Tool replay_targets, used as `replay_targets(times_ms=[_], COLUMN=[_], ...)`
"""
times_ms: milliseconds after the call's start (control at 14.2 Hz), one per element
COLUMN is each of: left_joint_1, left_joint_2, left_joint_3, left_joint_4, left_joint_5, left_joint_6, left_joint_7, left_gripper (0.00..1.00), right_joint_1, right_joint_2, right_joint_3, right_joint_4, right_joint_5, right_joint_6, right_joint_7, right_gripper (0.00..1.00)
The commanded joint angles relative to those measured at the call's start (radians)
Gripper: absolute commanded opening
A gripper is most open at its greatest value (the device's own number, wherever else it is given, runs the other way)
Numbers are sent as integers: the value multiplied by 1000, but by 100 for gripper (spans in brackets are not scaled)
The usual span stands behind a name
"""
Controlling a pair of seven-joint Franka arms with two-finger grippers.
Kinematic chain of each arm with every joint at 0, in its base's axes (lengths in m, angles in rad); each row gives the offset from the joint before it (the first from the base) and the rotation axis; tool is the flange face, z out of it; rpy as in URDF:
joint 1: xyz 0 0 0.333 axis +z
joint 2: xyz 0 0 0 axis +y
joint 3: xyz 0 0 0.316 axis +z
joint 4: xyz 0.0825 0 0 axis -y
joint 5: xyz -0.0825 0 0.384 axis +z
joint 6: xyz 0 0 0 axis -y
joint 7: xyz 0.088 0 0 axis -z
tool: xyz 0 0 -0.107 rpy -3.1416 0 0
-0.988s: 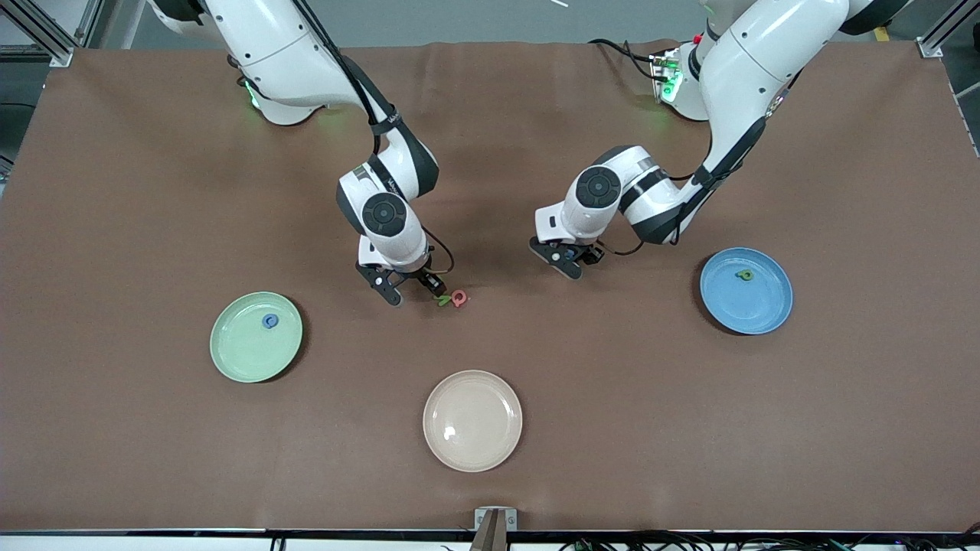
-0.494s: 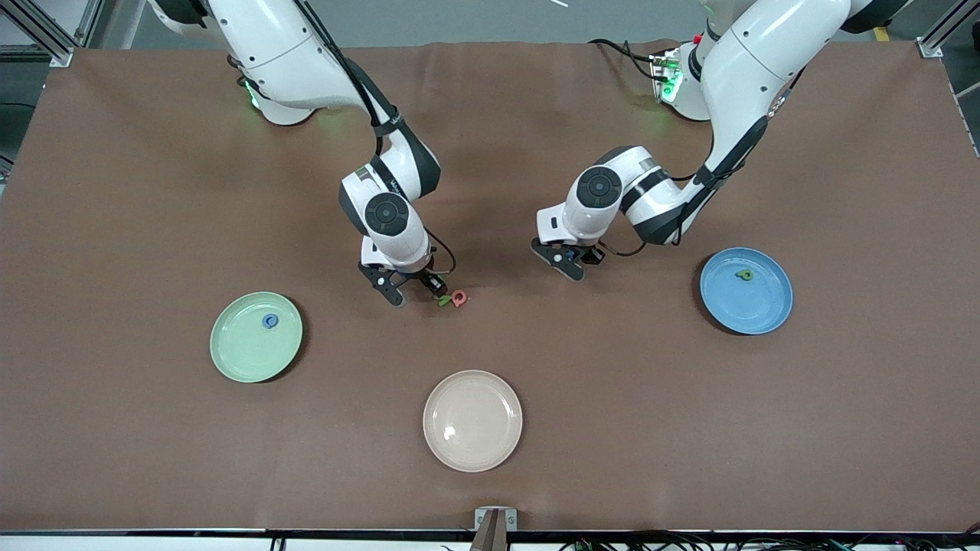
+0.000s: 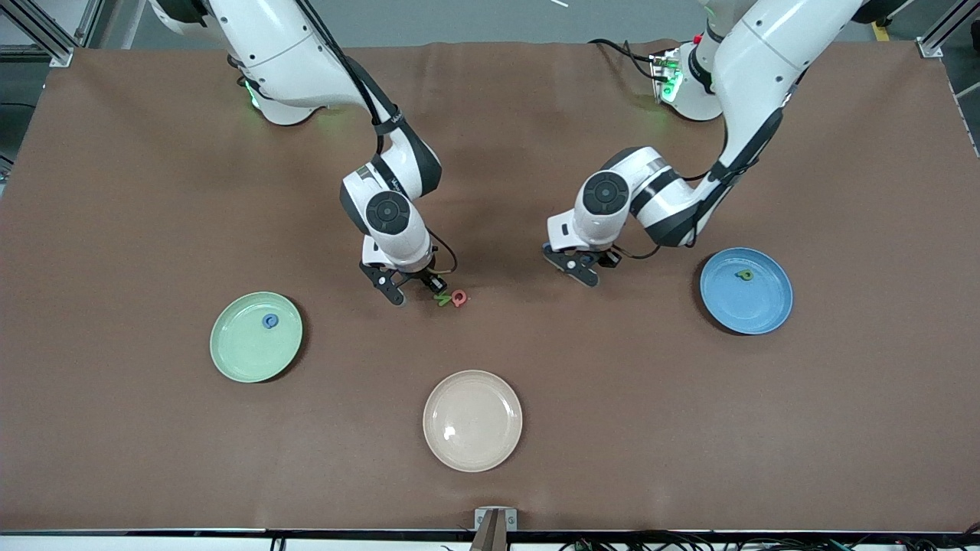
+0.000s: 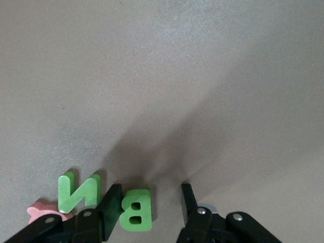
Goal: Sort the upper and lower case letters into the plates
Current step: 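Grasp the blue x and green B with the left and right grippers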
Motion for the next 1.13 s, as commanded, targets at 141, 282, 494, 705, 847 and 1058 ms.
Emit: replay_targets(times_ms=[141,282,494,705,847,1058], left_joint_1=[143,241,422,555,611,672], left_joint_2=[-110,-132,-139,-136,-132,-113], left_joint_3=[-17,-37,-98,-117,-115,-114], left_joint_4=[6,6,0,-12,-24,-31], left_joint_5=[10,9,9,9,12,23], left_joint_6=[-45,-45,-54,-54,-54,-54], left_joint_7=[22,10,7,9,13,21], left_gripper=[6,6,6,6,6,6], right_joint_1=[38,40,48,34,20,-69], right_joint_2=[7,8,8,8,5,-34], right_joint_3=[-8,-8,-8,-9,-15,-23], right_joint_4=[3,9,9,8,9,14], right_joint_5=[-10,-10,-10,-13,-24,-32], right_joint_6=[9,9,9,8,-1,-29], right_joint_7=[57,60,60,51,28,-145], right_gripper=[51,50,35,6,1,0])
